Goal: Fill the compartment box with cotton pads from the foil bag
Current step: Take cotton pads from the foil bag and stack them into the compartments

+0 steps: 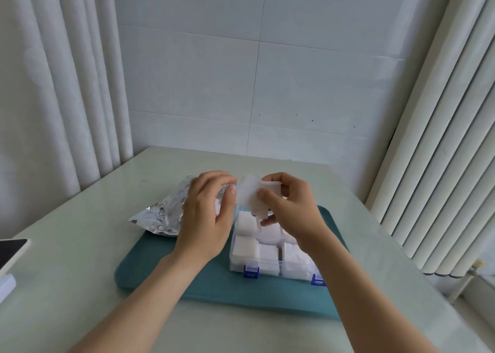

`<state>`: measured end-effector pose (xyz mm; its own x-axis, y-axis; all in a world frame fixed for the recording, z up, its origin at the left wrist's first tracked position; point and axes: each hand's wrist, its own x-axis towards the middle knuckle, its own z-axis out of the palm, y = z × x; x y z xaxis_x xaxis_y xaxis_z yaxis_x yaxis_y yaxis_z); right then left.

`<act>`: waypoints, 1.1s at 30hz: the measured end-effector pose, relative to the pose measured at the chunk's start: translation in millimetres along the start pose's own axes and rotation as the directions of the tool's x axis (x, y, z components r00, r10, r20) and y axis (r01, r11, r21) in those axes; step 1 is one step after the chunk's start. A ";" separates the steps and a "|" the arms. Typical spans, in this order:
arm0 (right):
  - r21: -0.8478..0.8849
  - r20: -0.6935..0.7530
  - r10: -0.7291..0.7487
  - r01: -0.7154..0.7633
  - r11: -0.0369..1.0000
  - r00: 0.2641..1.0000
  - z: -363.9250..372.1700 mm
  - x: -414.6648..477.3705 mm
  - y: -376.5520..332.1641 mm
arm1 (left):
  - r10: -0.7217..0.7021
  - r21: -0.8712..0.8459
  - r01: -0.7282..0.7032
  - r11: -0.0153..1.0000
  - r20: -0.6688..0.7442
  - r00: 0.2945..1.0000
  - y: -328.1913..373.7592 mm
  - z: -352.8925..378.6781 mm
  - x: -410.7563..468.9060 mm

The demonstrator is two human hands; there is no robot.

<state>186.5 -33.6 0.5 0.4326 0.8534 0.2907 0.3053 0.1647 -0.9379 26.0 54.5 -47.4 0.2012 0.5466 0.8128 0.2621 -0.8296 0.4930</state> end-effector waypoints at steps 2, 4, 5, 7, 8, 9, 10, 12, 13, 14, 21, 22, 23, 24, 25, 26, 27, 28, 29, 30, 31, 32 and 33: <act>0.038 0.049 -0.006 0.004 0.999 0.999 -6.2 -7.0 0.4 | -0.176 -0.204 0.190 0.960 0.085 0.981 16.7 3.6 -2.0; 0.075 0.058 -0.010 0.005 0.997 0.998 -7.9 -12.9 3.4 | -0.302 -0.364 0.363 0.858 0.215 0.929 24.4 8.1 -4.2; 0.095 0.054 -0.007 0.002 0.995 0.999 -7.3 -15.4 5.6 | -0.327 -0.404 0.409 0.819 0.258 0.909 24.0 9.8 -5.0; 0.143 0.052 0.010 -0.017 0.990 0.999 -7.7 -20.2 9.7 | -0.355 -0.454 0.471 0.757 0.319 0.878 23.6 11.4 -6.3; 0.174 0.067 0.018 -0.029 0.984 0.998 -7.9 -22.2 10.7 | -0.386 -0.482 0.506 0.715 0.332 0.861 23.3 11.6 -6.8; 0.211 0.092 0.026 -0.045 0.976 0.995 -8.6 -24.2 11.5 | -0.423 -0.508 0.539 0.672 0.335 0.842 23.2 11.3 -7.2; 0.247 0.114 0.034 -0.061 0.967 0.993 -9.0 -25.4 11.7 | -0.458 -0.528 0.563 0.636 0.330 0.826 23.4 10.5 -7.1; 0.288 0.119 0.049 -0.082 0.954 0.992 -10.5 -27.4 12.4 | -0.506 -0.558 0.604 0.570 0.341 0.792 23.6 9.4 -7.2; 0.290 0.104 0.055 -0.083 0.953 0.993 -11.3 -28.1 13.0 | -0.522 -0.570 0.624 0.535 0.357 0.774 23.9 9.6 -7.3; 0.283 0.090 0.057 -0.081 0.956 0.994 -11.4 -28.5 13.6 | -0.535 -0.580 0.639 0.505 0.371 0.759 24.3 9.4 -7.3; 0.219 0.011 0.026 -0.028 0.975 1.000 -10.5 -32.2 14.3 | -0.509 -0.628 0.699 0.342 0.501 0.699 27.4 6.9 -7.3; 0.214 0.015 0.016 -0.019 0.977 1.000 -10.7 -32.6 13.7 | -0.499 -0.621 0.701 0.352 0.509 0.701 27.4 6.6 -7.4; 0.218 0.031 0.009 -0.015 0.976 0.999 -11.2 -33.2 13.1 | -0.498 -0.619 0.696 0.364 0.503 0.707 26.6 6.3 -7.7; 0.230 0.055 0.002 -0.014 0.973 0.998 -12.0 -33.4 12.8 | -0.504 -0.626 0.689 0.367 0.489 0.712 26.1 6.0 -7.9; 0.244 0.081 -0.007 -0.013 0.970 0.997 -12.9 -33.8 12.1 | -0.514 -0.637 0.679 0.365 0.470 0.717 25.6 5.6 -7.7; 0.247 0.102 -0.013 -0.012 0.969 0.995 -13.5 -33.8 12.1 | -0.525 -0.648 0.671 0.361 0.454 0.720 25.2 5.1 -7.6; 0.236 0.109 -0.014 -0.013 0.972 0.994 -13.7 -33.9 11.7 | -0.534 -0.652 0.664 0.366 0.437 0.724 25.0 4.7 -7.4; 0.215 0.098 -0.007 -0.015 0.977 0.995 -13.6 -34.0 11.7 | -0.540 -0.651 0.658 0.378 0.421 0.728 25.4 4.2 -7.3; 0.190 0.072 0.011 -0.024 0.982 0.997 -13.2 -34.0 11.7 | -0.546 -0.646 0.652 0.397 0.404 0.733 26.8 3.8 -7.5; 0.167 0.034 0.035 -0.040 0.985 0.999 -12.8 -34.1 11.7 | -0.553 -0.640 0.648 0.413 0.389 0.737 28.6 4.0 -8.0; 0.153 -0.006 0.062 -0.060 0.986 0.998 -12.4 -34.0 11.6 | -0.560 -0.634 0.645 0.427 0.374 0.739 29.7 4.6 -8.5; 0.150 -0.045 0.088 -0.080 0.985 0.995 -12.1 -33.7 12.4 | -0.569 -0.630 0.644 0.435 0.362 0.739 30.4 5.5 -9.2; 0.159 -0.084 0.109 -0.095 0.983 0.990 -11.9 -33.2 13.1 | -0.579 -0.628 0.644 0.438 0.351 0.736 30.2 6.1 -9.5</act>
<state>186.2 -65.7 -19.1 0.5334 0.8215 0.2017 0.1238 0.1601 -0.9793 37.8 24.9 -42.2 0.3277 0.9225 0.2042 -0.3481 -0.0830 0.9338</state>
